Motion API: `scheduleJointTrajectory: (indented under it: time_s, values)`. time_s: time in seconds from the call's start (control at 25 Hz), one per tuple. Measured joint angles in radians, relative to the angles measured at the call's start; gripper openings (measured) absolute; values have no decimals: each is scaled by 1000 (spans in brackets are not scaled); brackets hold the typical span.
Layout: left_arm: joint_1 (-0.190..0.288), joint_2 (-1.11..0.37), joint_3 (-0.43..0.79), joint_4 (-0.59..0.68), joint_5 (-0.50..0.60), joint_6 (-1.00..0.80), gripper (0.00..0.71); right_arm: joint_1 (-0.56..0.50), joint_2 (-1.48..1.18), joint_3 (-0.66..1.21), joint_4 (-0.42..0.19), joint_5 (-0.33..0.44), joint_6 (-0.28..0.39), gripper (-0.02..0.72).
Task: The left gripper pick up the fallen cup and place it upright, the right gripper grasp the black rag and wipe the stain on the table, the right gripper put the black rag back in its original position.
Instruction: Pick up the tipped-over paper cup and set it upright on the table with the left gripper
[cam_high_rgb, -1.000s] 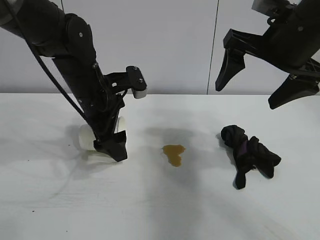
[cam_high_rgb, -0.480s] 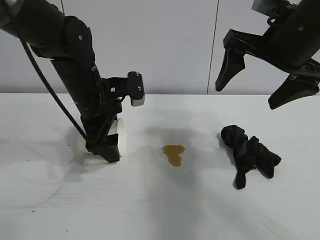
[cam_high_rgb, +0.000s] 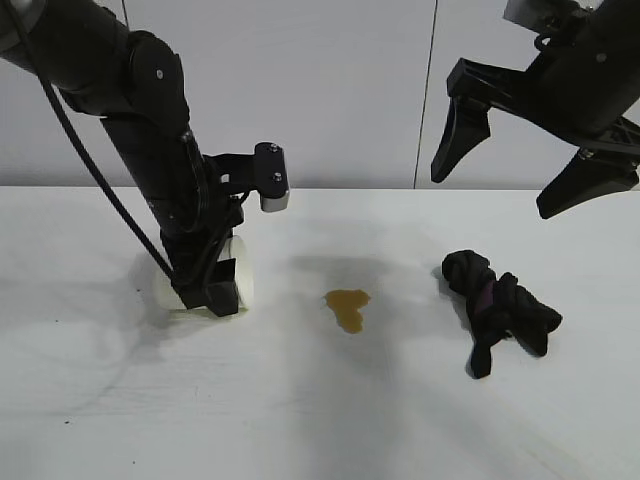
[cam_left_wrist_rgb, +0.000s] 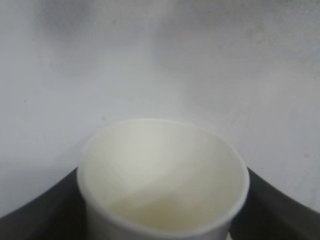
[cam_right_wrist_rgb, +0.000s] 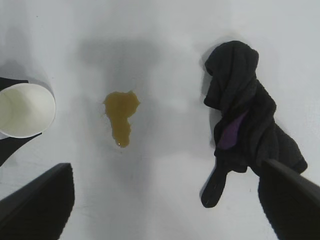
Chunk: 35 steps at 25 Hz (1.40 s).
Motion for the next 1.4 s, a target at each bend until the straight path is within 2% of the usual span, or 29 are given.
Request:
scheduleJointTrajectory:
  time_s: [0.08, 0.2, 0.4, 0.6, 0.8, 0.96, 1.08, 1.4]
  values:
    - [8, -24, 0, -48, -1, 17, 468, 0, 0, 0, 0, 0, 0, 694]
    - [41, -70, 0, -187, 0, 109, 468, 0, 0, 0, 0, 0, 0, 694]
    - [138, -115, 0, -582, 83, 388, 468, 0, 0, 0, 0, 1, 0, 694]
    - [255, -118, 0, -953, 315, 709, 468, 0, 0, 0, 0, 1, 0, 694]
    - [357, -103, 0, -1216, 530, 924, 468, 0, 0, 0, 0, 1, 0, 694]
    - [425, -63, 12, -1334, 558, 990, 468, 0, 0, 0, 0, 1, 0, 694]
    - [460, -51, 70, -1365, 557, 1060, 468, 0, 0, 0, 0, 1, 0, 694]
    - [474, -51, 344, -1506, 550, 1426, 468, 0, 0, 0, 0, -3, 0, 694]
